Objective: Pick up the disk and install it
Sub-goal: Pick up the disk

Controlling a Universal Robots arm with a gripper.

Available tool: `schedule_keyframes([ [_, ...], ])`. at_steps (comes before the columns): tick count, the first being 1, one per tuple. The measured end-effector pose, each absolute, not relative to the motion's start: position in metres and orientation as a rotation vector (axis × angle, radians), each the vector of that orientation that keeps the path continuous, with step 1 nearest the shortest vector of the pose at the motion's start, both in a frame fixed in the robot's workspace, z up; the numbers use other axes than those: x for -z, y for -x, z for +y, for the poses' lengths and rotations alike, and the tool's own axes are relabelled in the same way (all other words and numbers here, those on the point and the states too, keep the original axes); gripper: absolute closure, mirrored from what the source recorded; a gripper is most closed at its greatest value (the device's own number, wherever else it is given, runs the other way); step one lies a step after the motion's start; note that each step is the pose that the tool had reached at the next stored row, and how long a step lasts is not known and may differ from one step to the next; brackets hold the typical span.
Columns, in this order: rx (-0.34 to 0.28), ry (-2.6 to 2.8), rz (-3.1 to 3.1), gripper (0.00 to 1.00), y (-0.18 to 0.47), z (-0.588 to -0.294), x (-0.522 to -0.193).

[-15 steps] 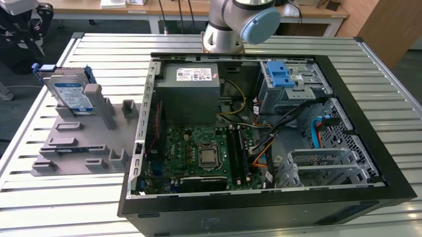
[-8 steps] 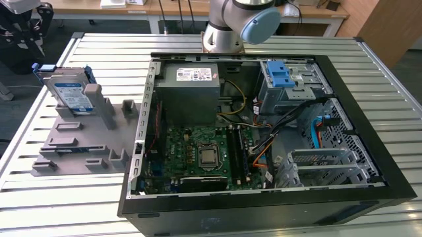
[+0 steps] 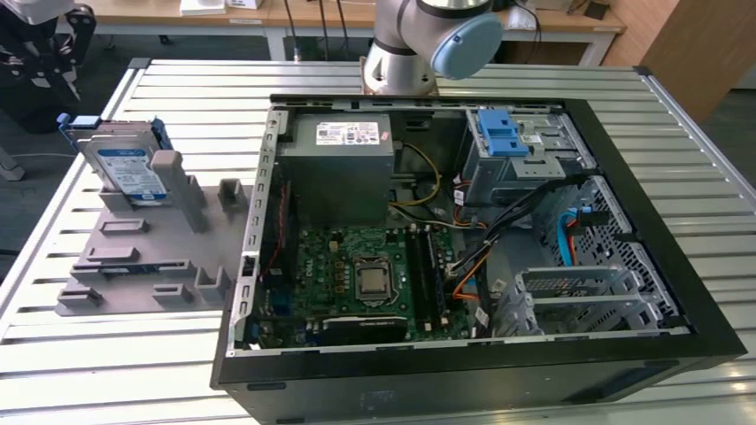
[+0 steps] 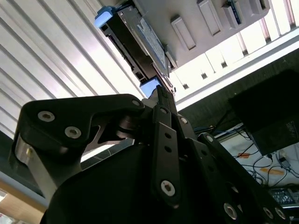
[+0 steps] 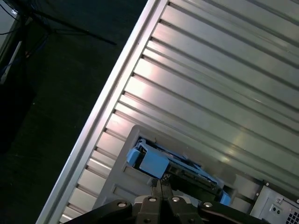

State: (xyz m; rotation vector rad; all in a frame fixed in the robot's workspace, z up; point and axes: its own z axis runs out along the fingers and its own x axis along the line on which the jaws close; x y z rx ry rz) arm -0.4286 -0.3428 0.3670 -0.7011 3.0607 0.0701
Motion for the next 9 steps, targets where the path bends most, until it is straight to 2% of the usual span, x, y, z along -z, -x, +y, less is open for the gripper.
schedule_keyframes([
  [9,-0.07,0.916,3.007,0.89,0.4286,-0.3428,-0.367],
])
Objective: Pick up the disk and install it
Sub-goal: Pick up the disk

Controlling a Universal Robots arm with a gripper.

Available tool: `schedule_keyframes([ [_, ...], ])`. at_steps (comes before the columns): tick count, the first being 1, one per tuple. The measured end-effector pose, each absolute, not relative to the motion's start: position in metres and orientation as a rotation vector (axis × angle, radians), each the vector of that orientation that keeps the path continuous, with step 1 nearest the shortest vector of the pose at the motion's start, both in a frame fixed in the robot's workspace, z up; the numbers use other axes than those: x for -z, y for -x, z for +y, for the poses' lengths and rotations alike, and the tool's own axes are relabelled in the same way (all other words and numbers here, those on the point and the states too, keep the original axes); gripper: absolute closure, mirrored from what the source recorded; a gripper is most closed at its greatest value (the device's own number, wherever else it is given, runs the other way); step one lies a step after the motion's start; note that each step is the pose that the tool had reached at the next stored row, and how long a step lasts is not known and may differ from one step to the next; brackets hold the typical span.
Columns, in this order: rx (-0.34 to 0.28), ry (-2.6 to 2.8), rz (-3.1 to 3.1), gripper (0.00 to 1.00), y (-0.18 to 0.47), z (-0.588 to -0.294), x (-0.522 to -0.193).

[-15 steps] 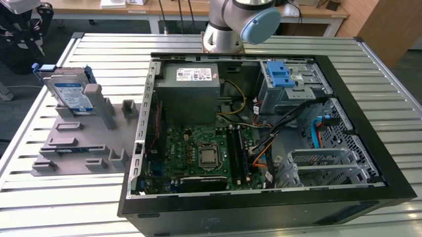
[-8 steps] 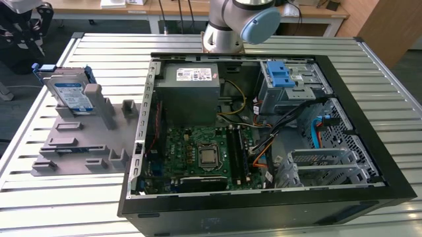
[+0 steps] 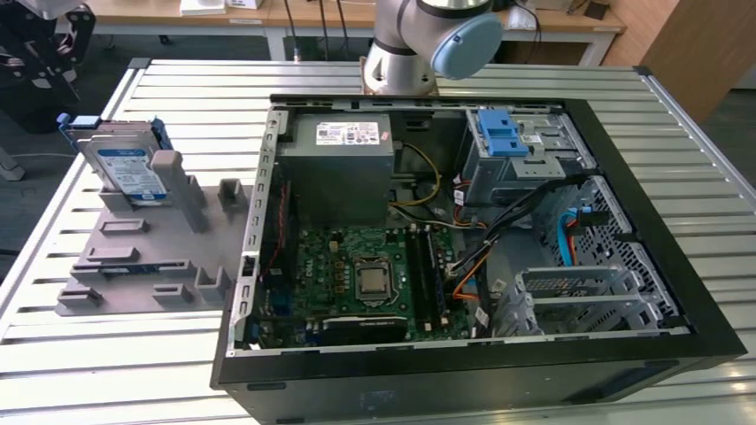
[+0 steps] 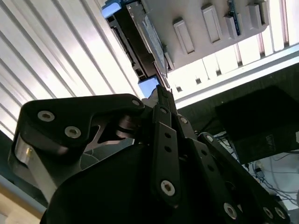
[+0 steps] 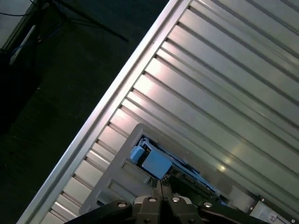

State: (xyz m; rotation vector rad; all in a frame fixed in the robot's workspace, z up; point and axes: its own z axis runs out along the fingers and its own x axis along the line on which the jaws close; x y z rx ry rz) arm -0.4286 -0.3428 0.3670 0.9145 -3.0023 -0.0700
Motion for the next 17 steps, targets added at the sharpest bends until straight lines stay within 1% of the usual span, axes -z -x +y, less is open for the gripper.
schedule_keyframes([
  [17,0.068,-1.355,-2.824,0.89,0.4286,-0.3428,-0.3663],
])
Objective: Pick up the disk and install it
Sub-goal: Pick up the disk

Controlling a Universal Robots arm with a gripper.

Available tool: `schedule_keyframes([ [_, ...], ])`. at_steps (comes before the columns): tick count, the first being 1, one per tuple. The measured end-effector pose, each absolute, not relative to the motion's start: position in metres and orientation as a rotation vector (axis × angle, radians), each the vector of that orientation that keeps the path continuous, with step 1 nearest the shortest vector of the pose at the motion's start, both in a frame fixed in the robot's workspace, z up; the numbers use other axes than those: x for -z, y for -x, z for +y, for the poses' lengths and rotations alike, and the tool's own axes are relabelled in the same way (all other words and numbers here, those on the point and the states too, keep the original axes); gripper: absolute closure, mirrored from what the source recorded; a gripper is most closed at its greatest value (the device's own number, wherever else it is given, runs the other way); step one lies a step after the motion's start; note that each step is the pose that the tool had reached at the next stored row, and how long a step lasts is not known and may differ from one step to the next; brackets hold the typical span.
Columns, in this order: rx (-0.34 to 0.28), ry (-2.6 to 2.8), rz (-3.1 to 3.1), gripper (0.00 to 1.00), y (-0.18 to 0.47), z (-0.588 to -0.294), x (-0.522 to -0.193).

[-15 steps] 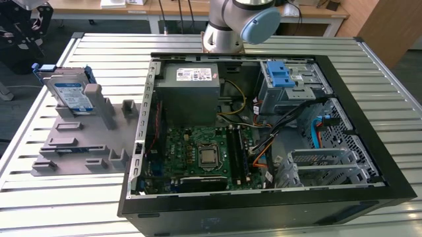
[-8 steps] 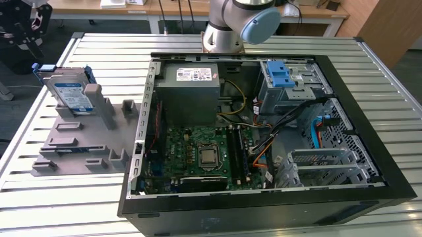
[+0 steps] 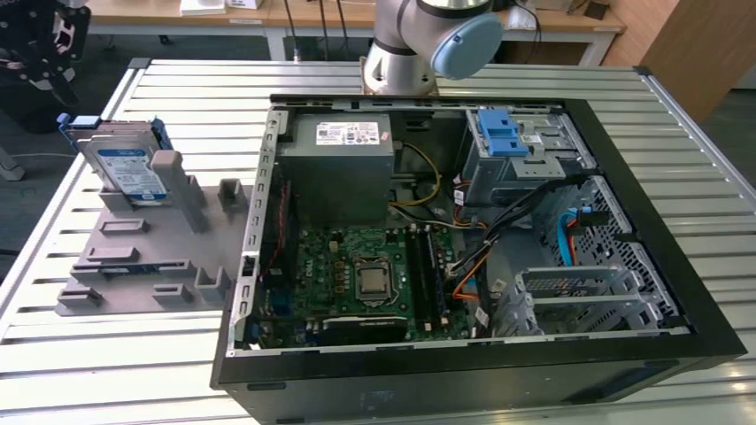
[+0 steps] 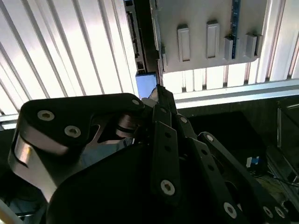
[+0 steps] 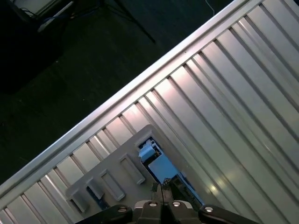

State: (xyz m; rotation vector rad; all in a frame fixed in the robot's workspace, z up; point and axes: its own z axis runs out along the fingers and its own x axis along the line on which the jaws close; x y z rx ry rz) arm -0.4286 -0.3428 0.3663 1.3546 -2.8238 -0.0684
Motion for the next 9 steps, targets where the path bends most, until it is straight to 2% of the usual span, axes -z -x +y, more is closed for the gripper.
schedule_keyframes([
  [9,0.067,-1.578,-2.701,0.89,0.4286,-0.3428,-0.3649],
])
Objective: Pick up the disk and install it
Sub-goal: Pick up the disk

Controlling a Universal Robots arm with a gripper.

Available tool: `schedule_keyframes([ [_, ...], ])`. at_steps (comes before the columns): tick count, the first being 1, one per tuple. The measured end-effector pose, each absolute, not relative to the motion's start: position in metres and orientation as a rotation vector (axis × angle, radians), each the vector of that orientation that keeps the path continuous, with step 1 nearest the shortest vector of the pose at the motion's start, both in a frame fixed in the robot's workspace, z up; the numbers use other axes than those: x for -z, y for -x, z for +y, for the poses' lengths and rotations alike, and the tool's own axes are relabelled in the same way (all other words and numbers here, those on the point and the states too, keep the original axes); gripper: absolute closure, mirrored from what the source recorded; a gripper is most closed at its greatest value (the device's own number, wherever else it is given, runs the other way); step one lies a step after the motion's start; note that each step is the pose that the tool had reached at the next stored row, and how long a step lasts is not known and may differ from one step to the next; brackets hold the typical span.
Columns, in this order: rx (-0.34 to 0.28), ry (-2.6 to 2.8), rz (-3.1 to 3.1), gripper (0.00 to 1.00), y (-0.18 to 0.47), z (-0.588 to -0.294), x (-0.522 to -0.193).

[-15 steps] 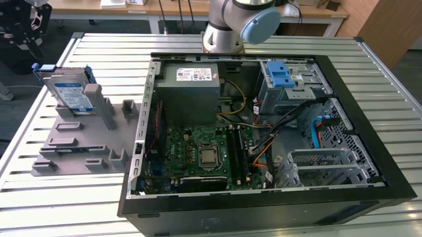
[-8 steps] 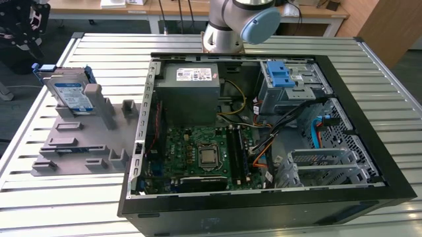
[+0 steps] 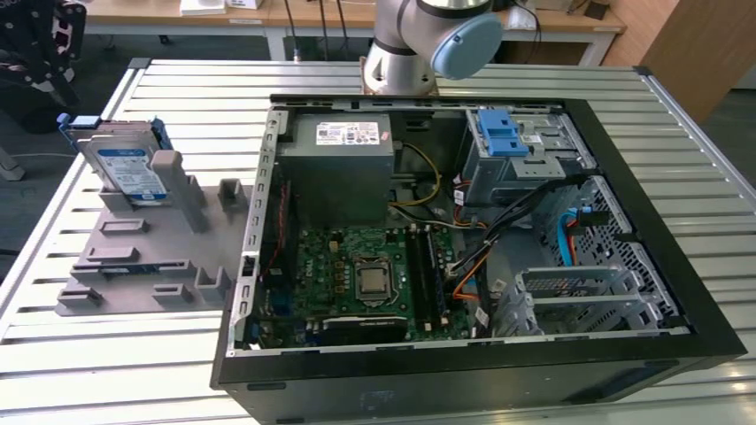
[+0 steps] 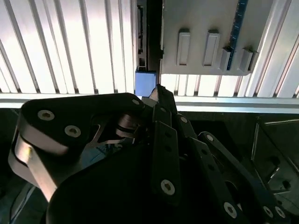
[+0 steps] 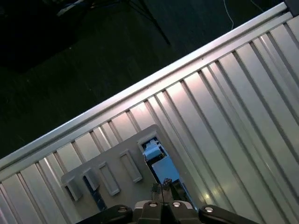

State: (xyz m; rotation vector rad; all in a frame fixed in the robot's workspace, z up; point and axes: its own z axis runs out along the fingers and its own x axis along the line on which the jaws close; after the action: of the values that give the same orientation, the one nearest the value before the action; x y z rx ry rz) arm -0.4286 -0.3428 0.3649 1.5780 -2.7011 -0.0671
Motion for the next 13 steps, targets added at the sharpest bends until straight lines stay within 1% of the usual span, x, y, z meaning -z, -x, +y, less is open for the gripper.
schedule_keyframes([
  [9,0.065,-1.788,-2.563,0.89,0.4286,-0.3428,-0.364],
  [13,0.065,-1.796,-2.557,0.89,0.4286,-0.3428,-0.364],
])
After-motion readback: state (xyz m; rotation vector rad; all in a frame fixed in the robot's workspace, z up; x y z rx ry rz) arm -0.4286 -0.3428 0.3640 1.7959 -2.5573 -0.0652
